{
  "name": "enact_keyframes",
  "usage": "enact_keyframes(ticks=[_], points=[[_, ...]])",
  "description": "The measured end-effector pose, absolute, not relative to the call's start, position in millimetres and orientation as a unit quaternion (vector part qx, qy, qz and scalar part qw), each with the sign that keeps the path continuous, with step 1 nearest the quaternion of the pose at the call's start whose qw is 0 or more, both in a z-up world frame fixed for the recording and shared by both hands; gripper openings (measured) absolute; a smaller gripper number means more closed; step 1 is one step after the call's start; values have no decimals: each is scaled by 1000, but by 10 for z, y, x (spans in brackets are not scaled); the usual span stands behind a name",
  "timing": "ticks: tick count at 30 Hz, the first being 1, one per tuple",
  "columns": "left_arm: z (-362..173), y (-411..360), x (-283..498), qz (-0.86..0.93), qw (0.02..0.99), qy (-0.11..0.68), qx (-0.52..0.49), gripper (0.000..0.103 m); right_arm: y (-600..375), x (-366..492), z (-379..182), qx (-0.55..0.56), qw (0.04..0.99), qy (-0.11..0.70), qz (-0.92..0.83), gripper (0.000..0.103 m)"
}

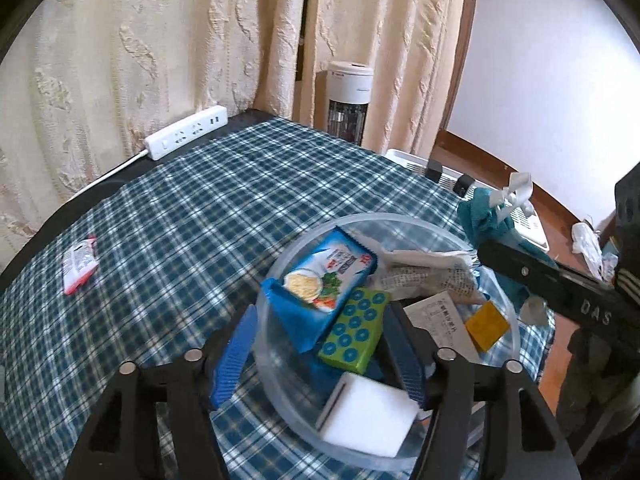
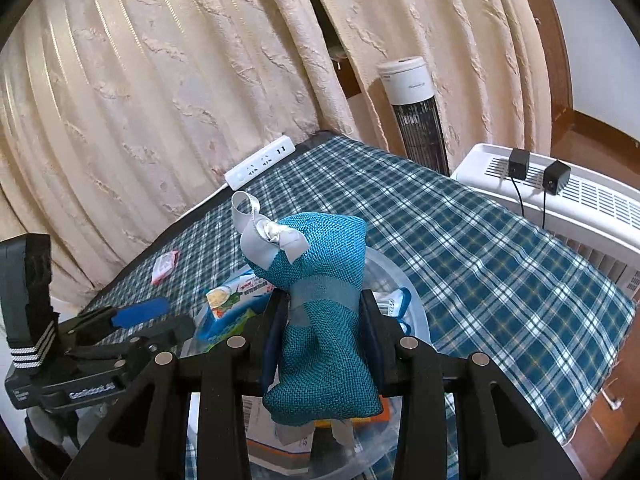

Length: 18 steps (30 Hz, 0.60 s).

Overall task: Organize objects
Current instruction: 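Lower the green block into the basin and open the left gripper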

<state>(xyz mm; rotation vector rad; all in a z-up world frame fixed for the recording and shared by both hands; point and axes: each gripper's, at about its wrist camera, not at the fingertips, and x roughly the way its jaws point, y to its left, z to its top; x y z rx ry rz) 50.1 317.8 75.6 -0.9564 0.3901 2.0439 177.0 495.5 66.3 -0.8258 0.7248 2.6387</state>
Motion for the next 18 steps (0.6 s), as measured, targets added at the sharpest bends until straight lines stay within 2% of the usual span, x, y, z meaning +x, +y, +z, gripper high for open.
enact_keyframes(ticks=[6,18], points=[[729,3021,493,820,399,150,-382,80,5034,1563,747,-296,155,205,920,37],[643,2808,362,825,373,125,-405,81,5058,1095,574,-362,146,89,917,38]])
